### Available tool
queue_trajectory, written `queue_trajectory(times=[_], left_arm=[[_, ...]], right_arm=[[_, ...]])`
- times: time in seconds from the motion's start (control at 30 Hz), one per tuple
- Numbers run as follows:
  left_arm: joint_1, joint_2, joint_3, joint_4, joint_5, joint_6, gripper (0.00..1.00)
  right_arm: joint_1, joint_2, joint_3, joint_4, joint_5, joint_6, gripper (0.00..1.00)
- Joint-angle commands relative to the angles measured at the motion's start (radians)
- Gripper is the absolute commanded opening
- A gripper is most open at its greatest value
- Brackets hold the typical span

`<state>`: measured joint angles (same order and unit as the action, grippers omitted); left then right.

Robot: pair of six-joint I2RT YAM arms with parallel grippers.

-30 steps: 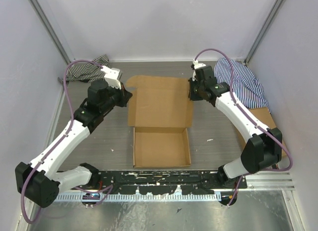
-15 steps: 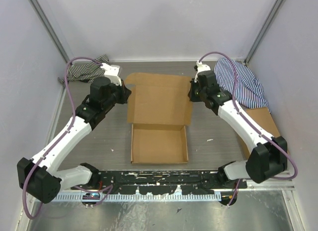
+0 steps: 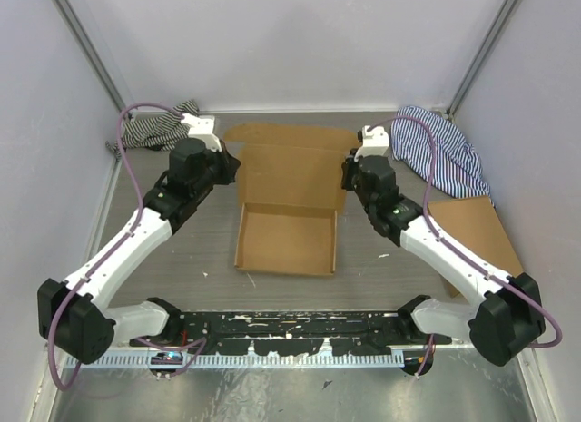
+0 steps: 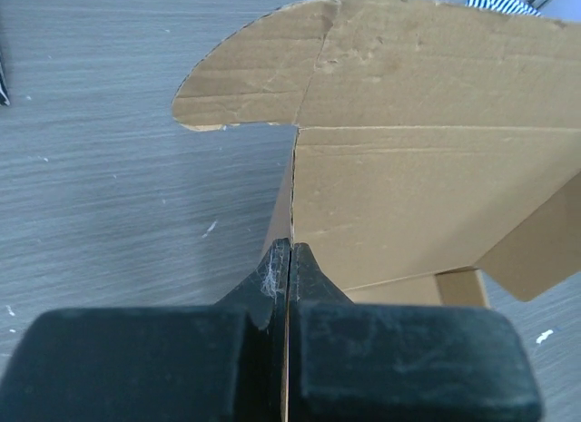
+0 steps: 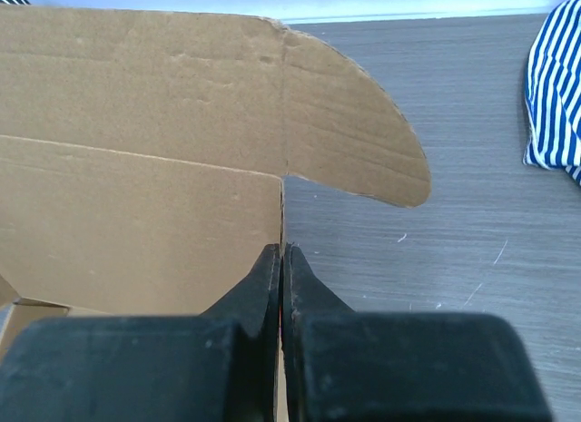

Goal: Fold the paper box

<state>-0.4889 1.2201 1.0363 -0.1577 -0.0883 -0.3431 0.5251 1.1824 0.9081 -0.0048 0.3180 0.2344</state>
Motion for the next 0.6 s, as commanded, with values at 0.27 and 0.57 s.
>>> queue_trajectory(times=[0.27,0.57], left_arm=[[-0.043,-0.173,-0.183,0.037,0.046,-0.140,0.00],[-0.085,-0.305,-0.276,-0.035,0.021,-0.195,0.00]], right_arm=[[0.217,-0.162,-0.212,0.174,0.384,0.107,0.01],[0.332,-0.250,-0.251,0.067,0.454,0.185,0.01]])
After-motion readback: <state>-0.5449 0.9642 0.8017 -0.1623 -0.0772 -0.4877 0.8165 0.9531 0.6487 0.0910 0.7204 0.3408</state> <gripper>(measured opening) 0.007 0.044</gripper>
